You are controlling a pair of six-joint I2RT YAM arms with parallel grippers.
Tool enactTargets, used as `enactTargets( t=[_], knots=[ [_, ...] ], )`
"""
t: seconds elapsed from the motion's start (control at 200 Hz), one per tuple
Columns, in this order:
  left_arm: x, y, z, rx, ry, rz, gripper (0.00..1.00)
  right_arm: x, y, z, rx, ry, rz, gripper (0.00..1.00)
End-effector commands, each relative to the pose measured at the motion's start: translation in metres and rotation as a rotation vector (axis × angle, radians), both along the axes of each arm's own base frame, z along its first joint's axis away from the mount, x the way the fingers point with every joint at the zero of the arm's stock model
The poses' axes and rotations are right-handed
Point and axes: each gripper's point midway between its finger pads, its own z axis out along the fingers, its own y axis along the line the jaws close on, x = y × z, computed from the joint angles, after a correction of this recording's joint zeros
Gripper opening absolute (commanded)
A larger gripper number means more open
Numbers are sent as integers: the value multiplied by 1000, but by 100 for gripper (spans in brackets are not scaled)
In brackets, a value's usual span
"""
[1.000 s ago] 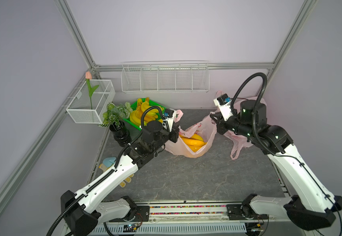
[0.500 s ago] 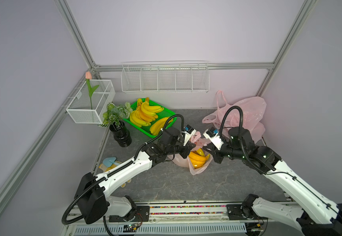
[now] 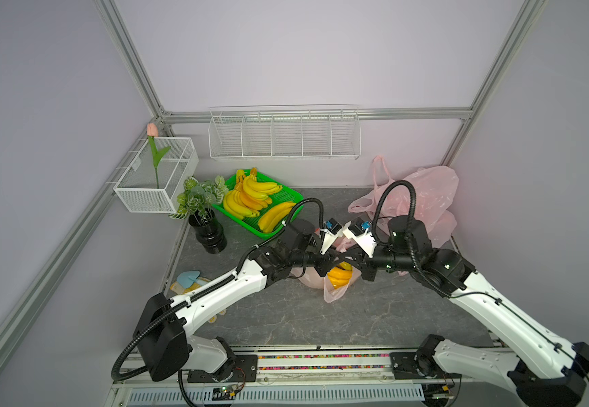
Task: Place the banana into a plastic bag & tie a knot
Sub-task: Cross the plastic bag at the center of the board.
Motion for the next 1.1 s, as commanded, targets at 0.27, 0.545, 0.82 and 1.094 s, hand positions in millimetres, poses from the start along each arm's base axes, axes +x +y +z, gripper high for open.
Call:
enactTargets(
  t=[0.27,0.545,0.82,1.094],
  knots=[
    [-10,4,3,-86,-125,-44,40,7,8,0,30,25,-26,7],
    [-7,17,21,-196,-240,21,58,6,11,-4,37,50,-18,7],
    [-15,5,35,-264,-303,-67,70,1,16,-7,42,51,-9,7],
    [-15,-9,28,-270,-293,-128,71,3,18,-10,49,49,-21,7]
  ],
)
